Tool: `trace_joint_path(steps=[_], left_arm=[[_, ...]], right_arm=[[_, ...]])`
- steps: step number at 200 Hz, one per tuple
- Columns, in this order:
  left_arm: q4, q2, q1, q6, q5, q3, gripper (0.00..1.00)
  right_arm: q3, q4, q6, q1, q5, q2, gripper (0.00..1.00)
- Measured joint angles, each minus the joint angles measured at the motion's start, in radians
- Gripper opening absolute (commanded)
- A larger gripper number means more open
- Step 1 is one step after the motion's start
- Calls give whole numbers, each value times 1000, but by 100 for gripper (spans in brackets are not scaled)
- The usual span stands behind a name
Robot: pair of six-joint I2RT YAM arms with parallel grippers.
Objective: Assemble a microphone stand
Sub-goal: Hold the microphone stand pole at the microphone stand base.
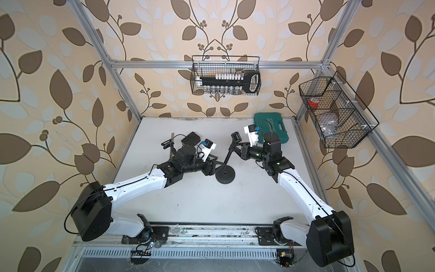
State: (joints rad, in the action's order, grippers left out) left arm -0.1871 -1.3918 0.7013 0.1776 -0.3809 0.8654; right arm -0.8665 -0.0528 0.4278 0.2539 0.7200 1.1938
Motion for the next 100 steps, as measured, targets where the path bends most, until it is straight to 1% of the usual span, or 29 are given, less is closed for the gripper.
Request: trace_joint_path(steps=[26,49,77,100], left_arm=[[4,0,-38,11,-80,-4,63],[-19,0,-66,27,-163,-23,61],[-60,-7,-82,35,-271,-53,60],[-78,-10,-81,35,-329,-54,60]], right_arm=[[-37,37,-122,0,101,31,9],[-64,64,-198,-3,157,53,9],[-95,70,-246,-4,208,82,9],[-119,65,-253,-4,251,114,9]])
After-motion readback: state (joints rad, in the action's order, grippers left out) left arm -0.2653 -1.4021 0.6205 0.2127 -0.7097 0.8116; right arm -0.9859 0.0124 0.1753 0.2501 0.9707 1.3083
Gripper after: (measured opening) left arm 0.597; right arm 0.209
